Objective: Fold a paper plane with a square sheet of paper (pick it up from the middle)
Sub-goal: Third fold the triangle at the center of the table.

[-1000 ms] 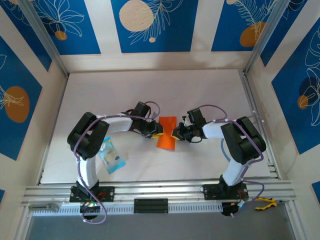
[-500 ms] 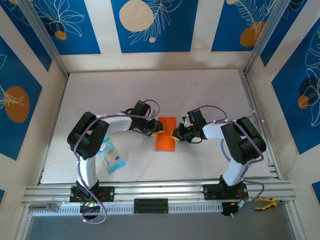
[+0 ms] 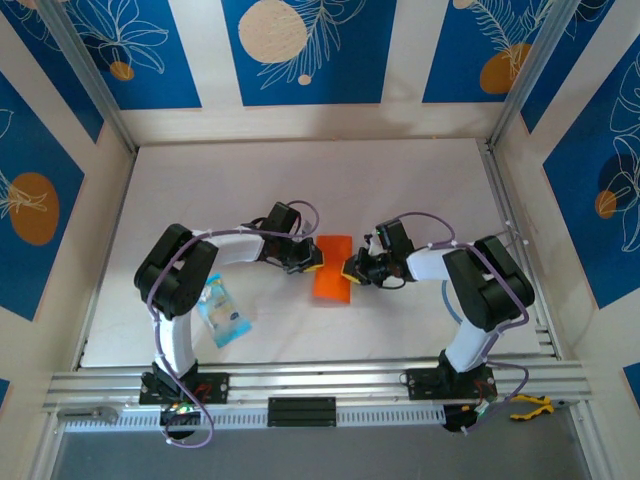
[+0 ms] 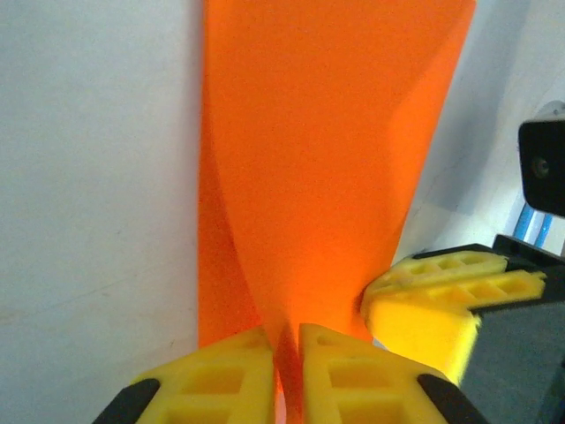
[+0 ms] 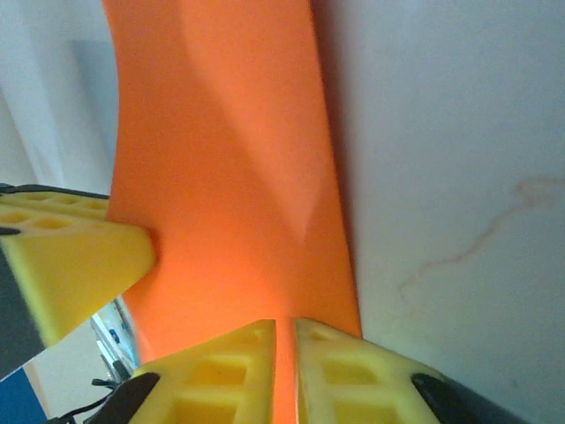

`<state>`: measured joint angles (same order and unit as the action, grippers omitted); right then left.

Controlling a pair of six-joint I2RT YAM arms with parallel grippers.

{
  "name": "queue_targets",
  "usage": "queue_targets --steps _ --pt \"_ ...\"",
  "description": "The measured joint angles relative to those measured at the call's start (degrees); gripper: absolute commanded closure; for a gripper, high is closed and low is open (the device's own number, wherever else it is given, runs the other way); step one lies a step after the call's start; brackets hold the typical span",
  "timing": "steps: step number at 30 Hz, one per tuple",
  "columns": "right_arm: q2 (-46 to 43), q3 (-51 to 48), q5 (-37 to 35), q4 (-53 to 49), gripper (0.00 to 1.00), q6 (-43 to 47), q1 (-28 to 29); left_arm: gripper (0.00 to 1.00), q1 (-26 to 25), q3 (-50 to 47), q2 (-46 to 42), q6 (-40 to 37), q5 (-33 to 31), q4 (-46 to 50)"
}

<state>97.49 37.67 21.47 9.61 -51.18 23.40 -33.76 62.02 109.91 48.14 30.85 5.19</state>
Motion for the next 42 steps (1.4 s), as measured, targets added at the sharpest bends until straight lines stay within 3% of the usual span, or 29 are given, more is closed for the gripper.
queue_targets --steps 5,11,15,20,26,32,38,42 --pt "-4.3 -1.8 -0.2 -0.7 0.59 0.8 0.5 0.93 0.5 -0.5 -1.7 0.1 -0.9 1.2" --pt "-14.3 -1.7 -5.9 -5.7 0.56 4.4 3.8 0.93 1.8 -3.5 -5.4 1.6 -0.8 1.1" --pt "-21.0 -1.9 -14.9 -7.8 0.55 9.1 11.1 0.93 2.6 -5.8 -7.5 2.9 -0.8 0.8" --pt "-26.2 -5.0 -24.4 -3.5 0.48 20.5 22.9 0.93 3.6 -8.3 -9.4 5.0 -0.9 0.2" --pt "-22.6 -5.7 -36.6 0.8 0.48 37.0 35.8 0.93 3.9 -9.6 -10.8 6.7 -0.9 -0.1" --pt "-14.6 -3.8 -50.5 5.2 0.44 46.9 44.4 0.92 3.9 -10.1 -11.5 7.5 -0.9 -0.5" --pt "-6.4 0.5 -63.1 5.9 0.43 49.9 47.9 0.92 3.9 -10.3 -11.6 7.5 -0.9 -1.3" --pt "-4.6 0.8 -67.2 5.8 0.48 50.3 48.3 0.92 3.9 -10.3 -11.6 7.5 -0.9 -1.4"
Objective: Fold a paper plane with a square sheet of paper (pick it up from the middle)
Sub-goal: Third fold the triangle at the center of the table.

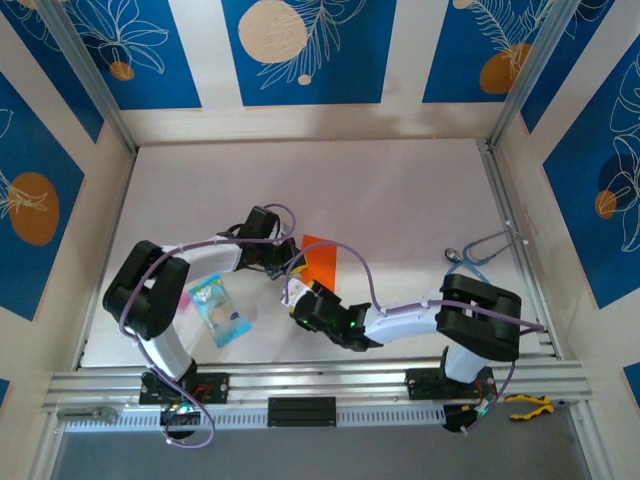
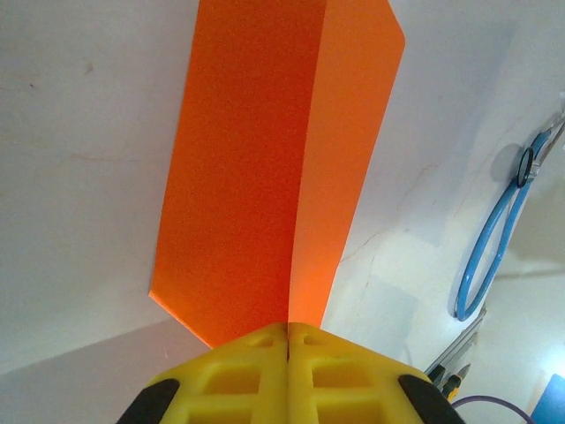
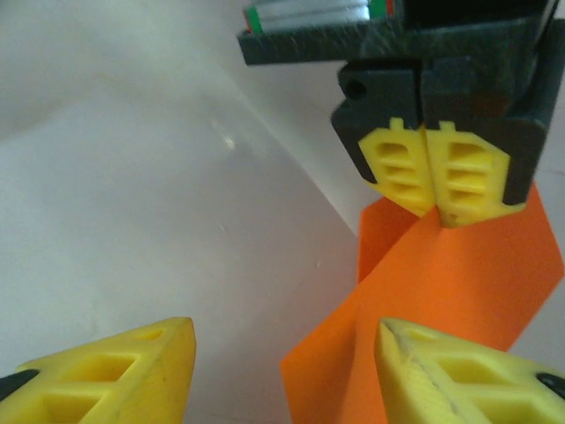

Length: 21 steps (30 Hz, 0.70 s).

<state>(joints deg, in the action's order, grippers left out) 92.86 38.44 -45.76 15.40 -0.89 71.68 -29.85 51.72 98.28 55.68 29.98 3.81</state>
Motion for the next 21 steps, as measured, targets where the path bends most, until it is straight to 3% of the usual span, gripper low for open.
queue_targets --steps 9,18,21 --pt "0.0 0.0 -2.4 -1.5 0.72 -1.4 -0.1 0.92 0.0 0.0 -0.4 0.0 0.0 0.0" --pt "0.0 0.0 -2.3 -2.7 0.75 -2.2 -0.1 0.91 0.0 0.0 -0.4 -0.2 -0.7 0.3" --pt "-0.1 0.0 -2.3 -2.6 0.69 -2.4 -0.1 0.91 0.0 0.0 -0.4 -0.2 -0.7 0.3"
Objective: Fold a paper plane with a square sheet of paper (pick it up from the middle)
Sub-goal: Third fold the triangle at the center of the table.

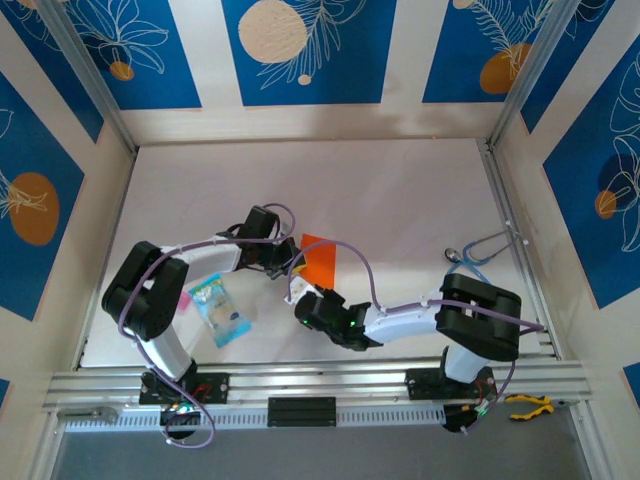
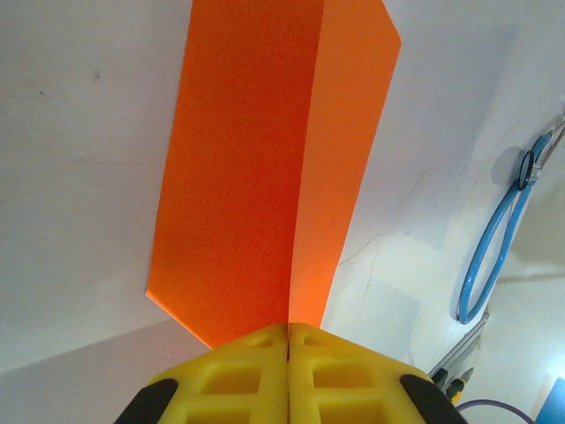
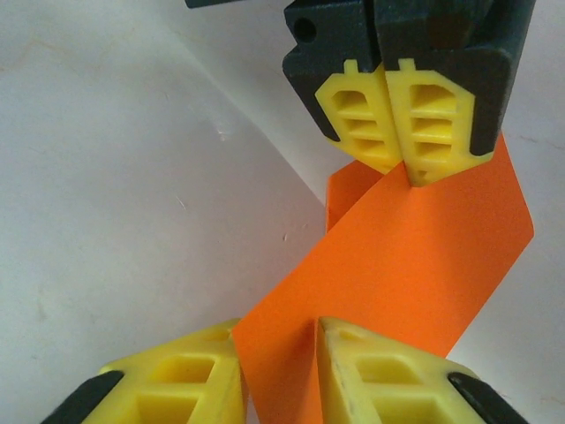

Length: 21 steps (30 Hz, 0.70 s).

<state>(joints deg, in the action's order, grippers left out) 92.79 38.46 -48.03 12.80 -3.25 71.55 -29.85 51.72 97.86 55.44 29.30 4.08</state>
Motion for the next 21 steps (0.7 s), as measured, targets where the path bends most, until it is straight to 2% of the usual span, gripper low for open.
queue_targets --steps 4,14,21 --pt "-0.3 0.0 0.3 0.4 0.67 -0.5 -0.3 0.91 0.0 0.0 0.0 0.0 0.0 0.0" --pt "-1.2 0.0 1.8 2.6 0.75 -0.7 -1.3 0.91 0.0 0.0 0.0 0.0 0.0 -0.1" --pt "-1.5 -0.2 2.0 2.6 0.77 -0.9 -1.4 0.91 0.0 0.0 0.0 0.0 0.0 -0.1"
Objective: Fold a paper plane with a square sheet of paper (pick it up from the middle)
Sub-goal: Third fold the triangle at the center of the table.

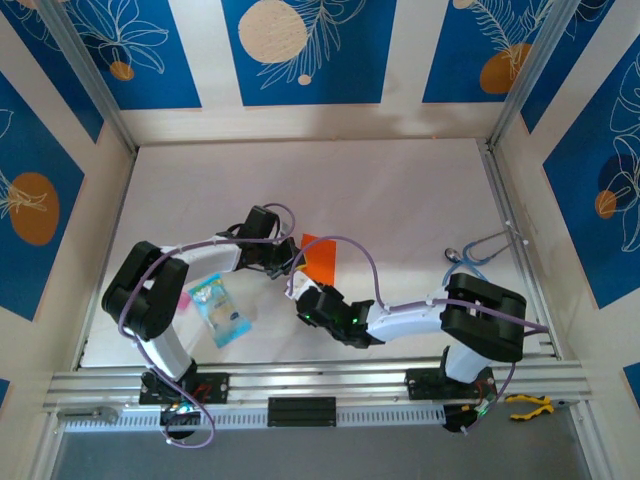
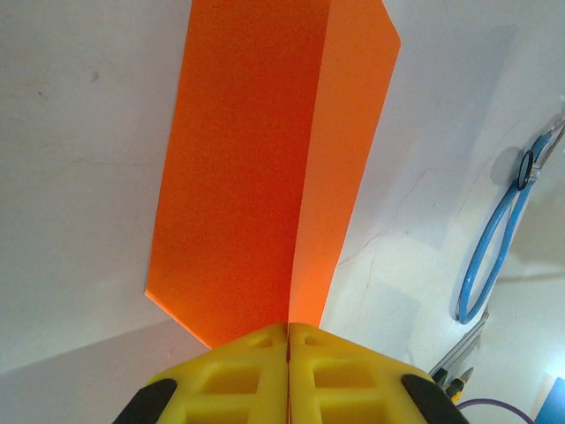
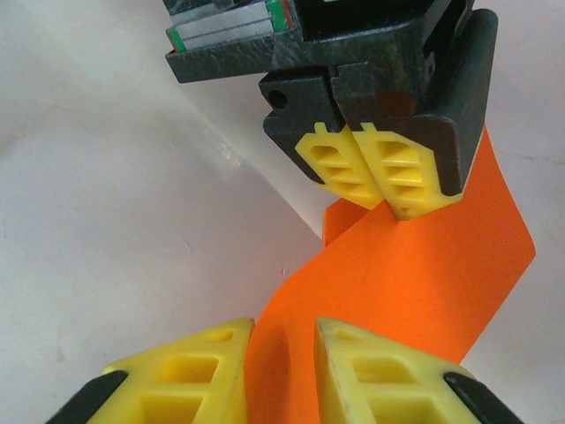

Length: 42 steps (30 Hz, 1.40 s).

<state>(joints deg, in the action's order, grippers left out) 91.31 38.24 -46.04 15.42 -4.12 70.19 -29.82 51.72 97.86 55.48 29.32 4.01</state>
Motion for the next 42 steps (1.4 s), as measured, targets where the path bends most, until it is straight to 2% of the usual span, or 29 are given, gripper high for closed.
queue_targets --steps 23,26,30,36,42 --pt "-1.5 -0.5 0.0 -0.9 0.95 -0.7 -0.8 0.89 0.0 0.0 0.0 0.0 0.0 0.1" --pt "-2.2 -0.8 0.5 -1.1 0.97 -0.9 -1.1 0.84 0.0 0.0 0.0 -0.1 -0.2 0.4" --pt "-3.1 -1.2 2.1 -1.1 0.97 -1.4 -1.9 0.71 0.1 0.0 0.0 -0.5 -0.9 1.5" --pt "-4.9 -2.8 8.0 -1.0 0.97 -2.9 -4.0 0.60 1.3 0.3 -2.6 -2.1 -2.9 5.5" --pt "-8.2 -5.4 22.1 0.1 0.97 -8.5 -11.7 0.57 3.7 3.3 -7.7 -5.1 -4.4 10.7"
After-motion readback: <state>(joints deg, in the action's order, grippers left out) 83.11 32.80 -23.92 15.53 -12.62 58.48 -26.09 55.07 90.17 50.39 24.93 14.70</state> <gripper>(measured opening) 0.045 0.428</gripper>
